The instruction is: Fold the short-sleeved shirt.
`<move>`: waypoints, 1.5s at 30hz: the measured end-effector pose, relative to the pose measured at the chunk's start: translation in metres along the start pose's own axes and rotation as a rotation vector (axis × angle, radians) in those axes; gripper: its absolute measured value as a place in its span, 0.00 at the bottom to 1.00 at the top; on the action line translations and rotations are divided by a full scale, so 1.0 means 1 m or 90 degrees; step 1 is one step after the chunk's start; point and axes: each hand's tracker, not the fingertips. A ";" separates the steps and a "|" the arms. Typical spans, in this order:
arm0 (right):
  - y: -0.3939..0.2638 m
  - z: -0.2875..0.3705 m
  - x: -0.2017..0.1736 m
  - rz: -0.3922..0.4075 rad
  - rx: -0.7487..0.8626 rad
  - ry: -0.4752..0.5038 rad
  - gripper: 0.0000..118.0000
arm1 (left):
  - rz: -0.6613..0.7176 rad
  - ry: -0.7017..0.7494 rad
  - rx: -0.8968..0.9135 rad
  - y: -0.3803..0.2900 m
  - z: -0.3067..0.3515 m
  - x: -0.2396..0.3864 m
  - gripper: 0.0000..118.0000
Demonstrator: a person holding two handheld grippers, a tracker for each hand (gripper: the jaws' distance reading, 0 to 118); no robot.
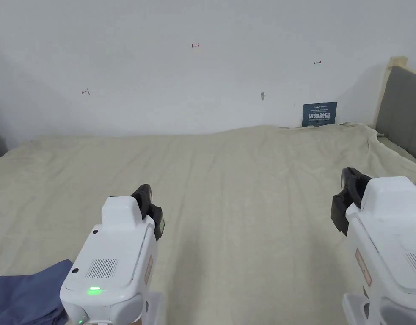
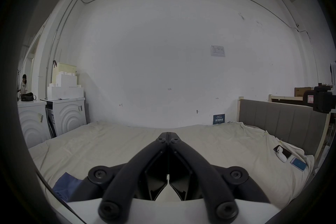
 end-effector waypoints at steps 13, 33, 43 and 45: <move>-0.004 -0.004 -0.001 -0.009 -0.004 0.007 0.00 | -0.010 0.003 0.023 0.009 0.003 -0.001 0.00; -0.001 -0.001 -0.003 -0.005 -0.003 0.010 0.00 | -0.011 -0.003 0.023 0.008 0.001 -0.001 0.00; -0.002 -0.002 0.001 -0.004 0.001 0.010 0.00 | -0.010 -0.004 0.024 0.008 0.002 -0.001 0.00; -0.003 -0.003 0.002 -0.003 0.001 0.009 0.00 | -0.009 -0.004 0.025 0.008 0.002 -0.001 0.00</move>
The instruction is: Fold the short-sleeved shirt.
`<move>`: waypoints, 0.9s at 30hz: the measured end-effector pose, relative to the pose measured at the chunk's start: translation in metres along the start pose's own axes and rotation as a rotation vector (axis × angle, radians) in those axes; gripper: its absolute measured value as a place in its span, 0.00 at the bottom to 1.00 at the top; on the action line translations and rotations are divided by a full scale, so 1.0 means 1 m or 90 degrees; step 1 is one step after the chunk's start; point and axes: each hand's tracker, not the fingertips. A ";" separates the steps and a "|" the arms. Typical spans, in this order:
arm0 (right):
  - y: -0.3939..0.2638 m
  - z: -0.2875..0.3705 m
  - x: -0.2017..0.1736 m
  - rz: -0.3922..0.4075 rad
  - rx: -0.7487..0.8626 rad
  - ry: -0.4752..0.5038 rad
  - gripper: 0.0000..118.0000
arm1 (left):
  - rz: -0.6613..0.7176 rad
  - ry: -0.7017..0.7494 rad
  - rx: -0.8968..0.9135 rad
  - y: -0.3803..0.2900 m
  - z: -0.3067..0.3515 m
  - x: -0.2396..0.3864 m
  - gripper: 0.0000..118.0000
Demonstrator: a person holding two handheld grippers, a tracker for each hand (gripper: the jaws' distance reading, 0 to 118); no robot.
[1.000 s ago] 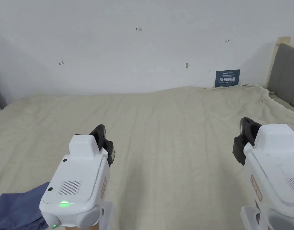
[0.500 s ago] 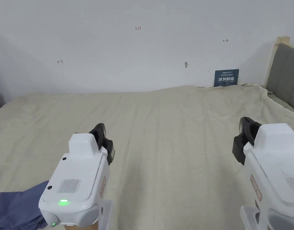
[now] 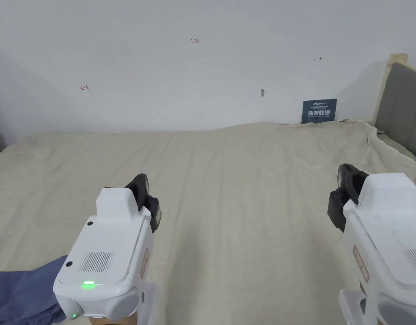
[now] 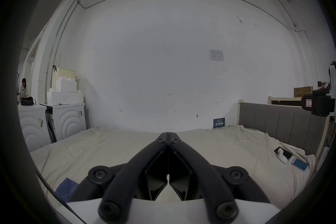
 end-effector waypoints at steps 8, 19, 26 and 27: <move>0.002 0.002 -0.002 0.001 0.002 0.001 0.00 | -0.005 0.000 0.003 0.002 0.001 0.001 0.00; 0.005 0.004 -0.004 -0.003 0.004 0.002 0.00 | -0.008 0.002 0.004 0.004 0.003 -0.001 0.00; 0.005 0.005 -0.005 -0.003 0.002 0.001 0.00 | -0.008 0.009 0.006 0.004 0.004 -0.002 0.00; 0.006 0.006 -0.007 -0.002 0.003 -0.001 0.00 | -0.009 0.009 0.006 0.003 0.004 -0.002 0.00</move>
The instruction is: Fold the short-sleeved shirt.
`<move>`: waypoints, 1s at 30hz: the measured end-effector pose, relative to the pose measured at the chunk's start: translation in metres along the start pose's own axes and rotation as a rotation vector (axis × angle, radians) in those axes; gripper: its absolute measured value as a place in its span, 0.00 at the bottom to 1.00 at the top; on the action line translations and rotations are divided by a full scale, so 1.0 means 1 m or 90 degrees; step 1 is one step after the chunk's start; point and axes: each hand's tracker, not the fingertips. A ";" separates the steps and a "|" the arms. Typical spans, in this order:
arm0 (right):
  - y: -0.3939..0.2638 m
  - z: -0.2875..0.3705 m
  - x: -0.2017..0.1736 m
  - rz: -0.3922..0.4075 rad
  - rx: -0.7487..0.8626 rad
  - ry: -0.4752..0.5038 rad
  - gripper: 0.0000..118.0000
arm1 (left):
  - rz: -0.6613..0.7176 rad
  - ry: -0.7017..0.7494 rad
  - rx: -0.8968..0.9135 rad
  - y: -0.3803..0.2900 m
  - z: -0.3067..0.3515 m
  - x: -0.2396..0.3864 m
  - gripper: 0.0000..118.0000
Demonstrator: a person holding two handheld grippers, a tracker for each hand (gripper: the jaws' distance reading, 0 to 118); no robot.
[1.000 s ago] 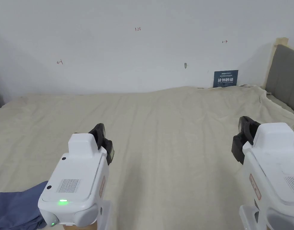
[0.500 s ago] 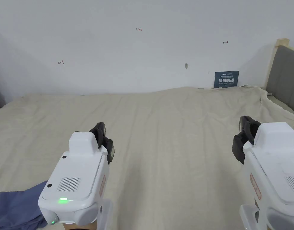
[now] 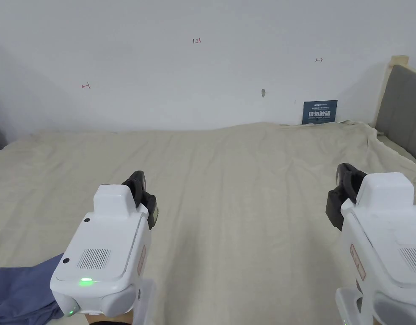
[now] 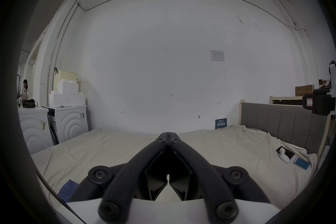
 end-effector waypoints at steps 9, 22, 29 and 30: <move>0.002 0.002 -0.001 -0.007 -0.006 -0.004 0.84 | 0.020 -0.001 -0.032 -0.006 -0.002 -0.006 0.68; 0.002 0.002 0.000 -0.013 0.009 -0.010 1.00 | 0.045 0.015 -0.020 -0.010 0.002 -0.012 1.00; -0.002 -0.001 0.003 -0.015 0.009 -0.010 1.00 | 0.041 0.021 -0.004 -0.008 0.003 -0.013 1.00; -0.002 -0.002 0.003 -0.014 0.009 -0.010 1.00 | 0.039 0.021 -0.003 -0.007 0.003 -0.013 1.00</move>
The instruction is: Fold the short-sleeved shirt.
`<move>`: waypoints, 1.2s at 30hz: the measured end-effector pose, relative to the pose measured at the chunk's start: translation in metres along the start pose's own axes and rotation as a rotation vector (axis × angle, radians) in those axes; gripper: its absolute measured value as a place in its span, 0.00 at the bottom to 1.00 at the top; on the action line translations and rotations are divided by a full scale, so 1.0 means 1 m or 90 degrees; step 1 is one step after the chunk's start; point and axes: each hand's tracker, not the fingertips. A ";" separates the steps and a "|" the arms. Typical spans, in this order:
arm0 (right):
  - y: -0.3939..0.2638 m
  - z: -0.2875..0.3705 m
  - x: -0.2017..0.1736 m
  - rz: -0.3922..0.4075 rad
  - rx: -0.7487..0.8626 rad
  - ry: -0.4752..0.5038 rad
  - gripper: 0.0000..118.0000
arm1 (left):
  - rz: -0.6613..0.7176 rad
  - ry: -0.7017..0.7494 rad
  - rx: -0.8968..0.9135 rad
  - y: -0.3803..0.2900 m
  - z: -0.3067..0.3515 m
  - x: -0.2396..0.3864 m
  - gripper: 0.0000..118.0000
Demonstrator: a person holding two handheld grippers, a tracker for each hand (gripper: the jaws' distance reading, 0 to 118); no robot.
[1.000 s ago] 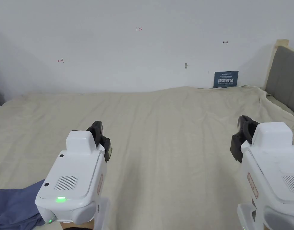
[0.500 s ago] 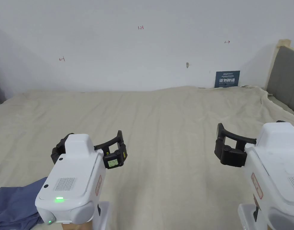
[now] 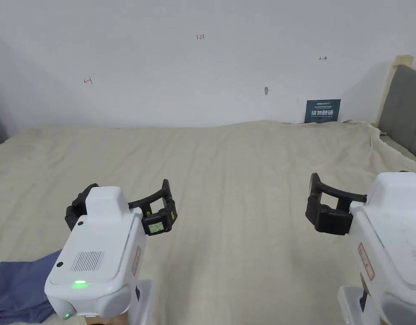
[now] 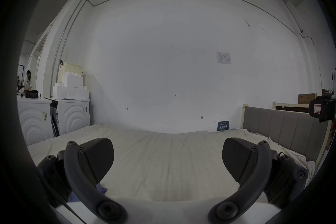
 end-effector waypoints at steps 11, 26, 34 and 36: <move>-0.002 -0.003 0.001 0.001 0.001 0.004 1.00 | -0.006 0.001 0.005 0.001 0.000 -0.001 1.00; 0.001 -0.001 -0.002 -0.003 0.003 -0.001 1.00 | -0.014 0.002 0.011 0.003 -0.002 0.001 1.00; 0.004 0.001 -0.005 -0.003 0.006 -0.001 1.00 | -0.014 0.005 0.010 0.002 -0.002 0.001 1.00; 0.005 0.001 -0.006 -0.001 0.006 -0.001 1.00 | -0.013 0.004 0.012 0.003 -0.002 0.001 1.00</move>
